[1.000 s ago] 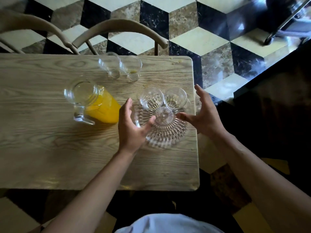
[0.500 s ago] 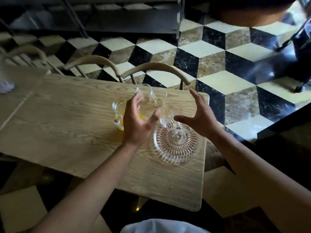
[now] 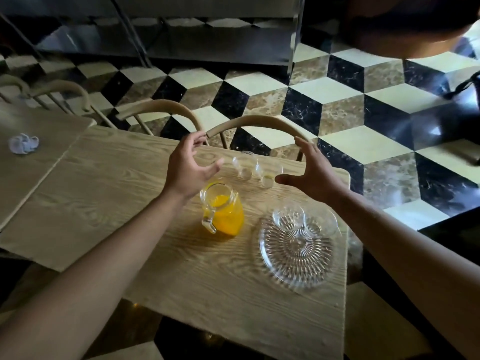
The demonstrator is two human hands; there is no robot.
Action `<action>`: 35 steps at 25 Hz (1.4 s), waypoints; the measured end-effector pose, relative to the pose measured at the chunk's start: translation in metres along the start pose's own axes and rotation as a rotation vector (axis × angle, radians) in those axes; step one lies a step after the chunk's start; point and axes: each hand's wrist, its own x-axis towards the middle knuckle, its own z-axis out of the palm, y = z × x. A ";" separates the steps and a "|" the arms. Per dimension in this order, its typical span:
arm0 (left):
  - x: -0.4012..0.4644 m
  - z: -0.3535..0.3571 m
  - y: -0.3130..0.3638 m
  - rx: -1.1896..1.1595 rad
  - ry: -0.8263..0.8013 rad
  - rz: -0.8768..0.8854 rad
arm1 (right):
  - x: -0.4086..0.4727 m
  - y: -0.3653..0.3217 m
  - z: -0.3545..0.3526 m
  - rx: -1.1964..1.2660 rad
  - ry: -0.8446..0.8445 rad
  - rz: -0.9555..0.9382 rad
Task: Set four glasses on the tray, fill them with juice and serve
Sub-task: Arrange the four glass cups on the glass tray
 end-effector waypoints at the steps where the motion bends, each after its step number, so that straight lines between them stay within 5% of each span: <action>1: 0.011 0.005 -0.020 -0.003 -0.045 -0.017 | 0.012 0.007 0.008 -0.004 0.007 0.034; 8: 0.073 0.075 -0.135 -0.056 -0.295 -0.084 | 0.068 0.066 0.059 0.003 -0.134 0.162; 17: 0.071 0.151 -0.204 -0.268 -0.426 -0.228 | 0.085 0.154 0.087 -0.053 -0.255 0.146; 35: 0.069 0.177 -0.188 -0.472 -0.403 -0.286 | 0.098 0.152 0.118 0.311 -0.209 0.062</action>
